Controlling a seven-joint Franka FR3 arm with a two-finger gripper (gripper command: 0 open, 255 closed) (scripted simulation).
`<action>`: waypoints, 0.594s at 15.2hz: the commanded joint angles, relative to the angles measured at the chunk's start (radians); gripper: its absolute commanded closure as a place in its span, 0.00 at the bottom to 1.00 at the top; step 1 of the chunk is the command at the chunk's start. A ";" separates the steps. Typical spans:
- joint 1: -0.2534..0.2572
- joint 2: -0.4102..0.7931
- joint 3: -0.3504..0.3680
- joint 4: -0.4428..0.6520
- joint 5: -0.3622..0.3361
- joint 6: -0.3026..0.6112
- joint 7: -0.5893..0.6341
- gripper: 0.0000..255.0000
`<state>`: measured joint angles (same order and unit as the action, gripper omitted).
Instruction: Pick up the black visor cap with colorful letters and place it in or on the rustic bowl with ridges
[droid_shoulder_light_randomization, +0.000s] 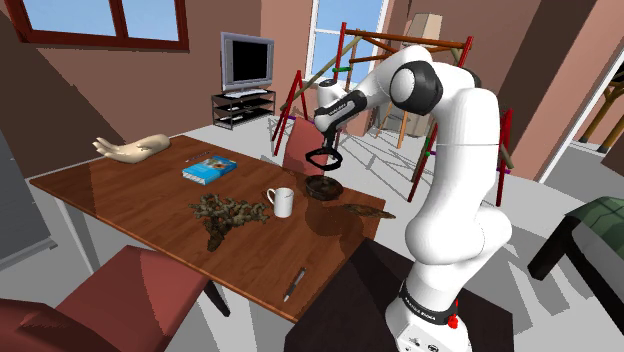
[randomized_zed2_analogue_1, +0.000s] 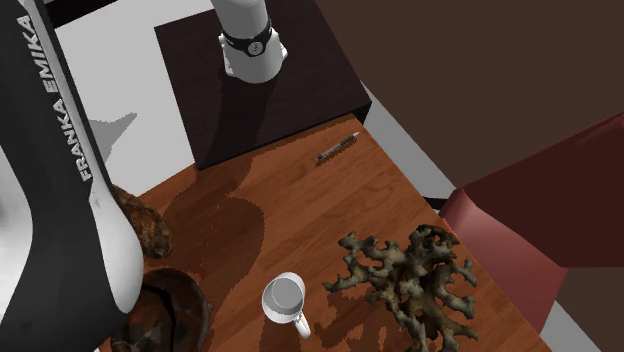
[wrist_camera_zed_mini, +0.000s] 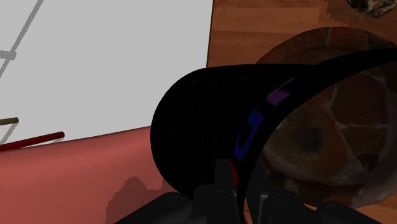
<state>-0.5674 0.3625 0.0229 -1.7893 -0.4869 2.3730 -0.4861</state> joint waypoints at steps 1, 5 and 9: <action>0.001 0.012 -0.003 -0.008 -0.008 0.020 0.011 1.00; 0.004 0.039 -0.011 -0.023 -0.027 0.059 0.035 1.00; 0.008 0.069 -0.020 -0.033 -0.045 0.096 0.059 1.00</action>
<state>-0.5594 0.4225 0.0057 -1.8227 -0.5281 2.4592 -0.4314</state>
